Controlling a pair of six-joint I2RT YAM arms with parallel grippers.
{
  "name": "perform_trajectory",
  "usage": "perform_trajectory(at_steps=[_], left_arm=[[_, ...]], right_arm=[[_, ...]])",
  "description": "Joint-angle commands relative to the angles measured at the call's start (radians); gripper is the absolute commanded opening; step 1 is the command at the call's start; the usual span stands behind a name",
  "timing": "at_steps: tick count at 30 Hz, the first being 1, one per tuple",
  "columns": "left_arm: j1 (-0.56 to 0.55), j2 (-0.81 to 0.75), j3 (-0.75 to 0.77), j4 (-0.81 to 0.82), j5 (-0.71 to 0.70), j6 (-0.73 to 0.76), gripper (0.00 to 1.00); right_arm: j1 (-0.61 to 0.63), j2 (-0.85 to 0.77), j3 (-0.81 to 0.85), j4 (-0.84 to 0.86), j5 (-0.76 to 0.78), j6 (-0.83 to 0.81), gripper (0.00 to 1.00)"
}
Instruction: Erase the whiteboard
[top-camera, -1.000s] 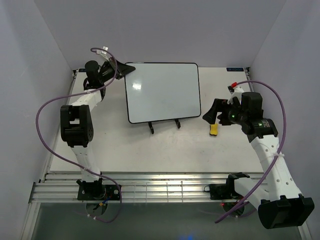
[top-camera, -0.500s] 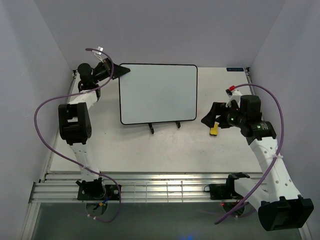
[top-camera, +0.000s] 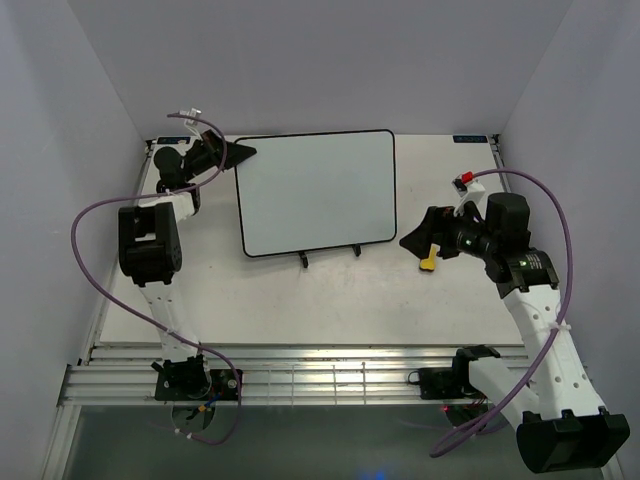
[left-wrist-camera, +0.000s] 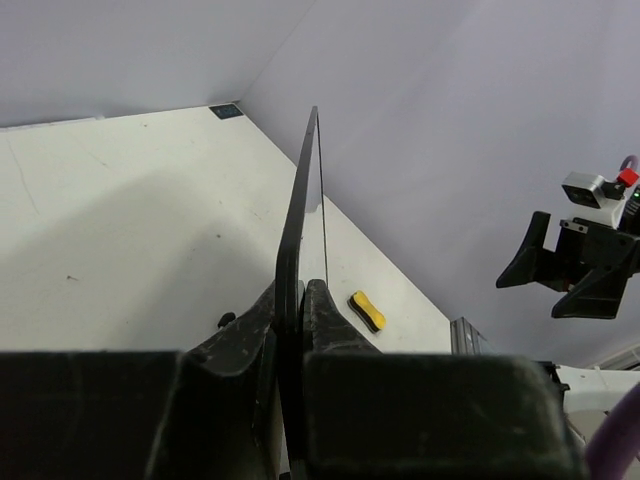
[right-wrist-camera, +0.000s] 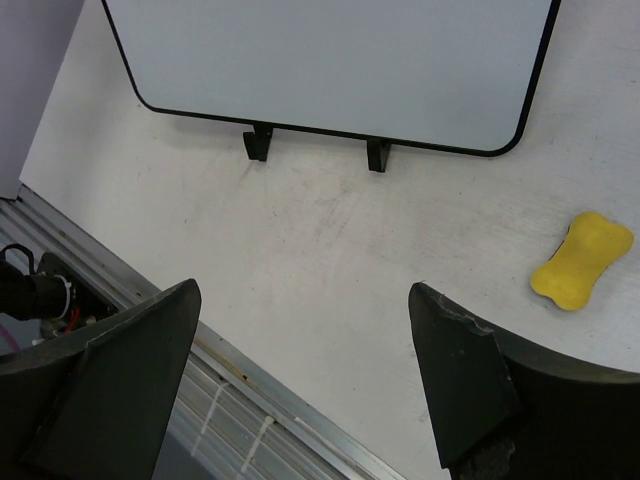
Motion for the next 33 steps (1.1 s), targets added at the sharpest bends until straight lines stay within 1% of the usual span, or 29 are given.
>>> perform_trajectory(at_steps=[1, 8, 13, 16, 20, 23, 26, 29, 30, 32, 33], left_arm=[[0.035, 0.010, -0.036, 0.159, 0.048, 0.119, 0.00], [0.064, 0.054, -0.059, 0.313, 0.056, 0.125, 0.00], [0.067, 0.053, -0.126, 0.396, 0.057, 0.226, 0.00], [0.064, 0.060, -0.162, 0.445, 0.082, 0.272, 0.00], [0.067, 0.079, -0.176, 0.446, 0.173, 0.358, 0.00], [0.067, 0.089, -0.176, 0.446, 0.203, 0.432, 0.00], [0.069, 0.097, -0.142, 0.445, 0.240, 0.469, 0.00], [0.069, 0.102, -0.094, 0.445, 0.264, 0.469, 0.00], [0.067, 0.099, -0.087, 0.445, 0.257, 0.467, 0.09], [0.065, 0.088, -0.073, 0.446, 0.258, 0.467, 0.17], [0.065, 0.083, -0.070, 0.446, 0.254, 0.461, 0.25]], right_arm=[[-0.001, -0.030, 0.003, 0.044, -0.050, -0.013, 0.90], [-0.001, -0.042, -0.012, 0.065, -0.093, -0.012, 0.90], [-0.001, -0.051, -0.027, 0.078, -0.103, -0.012, 0.90], [-0.001, -0.054, -0.037, 0.088, -0.109, -0.009, 0.90], [-0.001, -0.057, -0.053, 0.121, -0.135, 0.002, 0.90], [-0.001, -0.062, -0.076, 0.136, -0.145, 0.008, 0.90], [-0.001, -0.065, -0.089, 0.142, -0.146, 0.008, 0.90], [-0.003, -0.065, -0.092, 0.148, -0.151, 0.008, 0.90], [-0.001, -0.062, -0.092, 0.148, -0.152, 0.010, 0.90], [-0.001, -0.059, -0.092, 0.156, -0.152, 0.013, 0.90], [-0.001, -0.059, -0.092, 0.157, -0.152, 0.014, 0.90]])
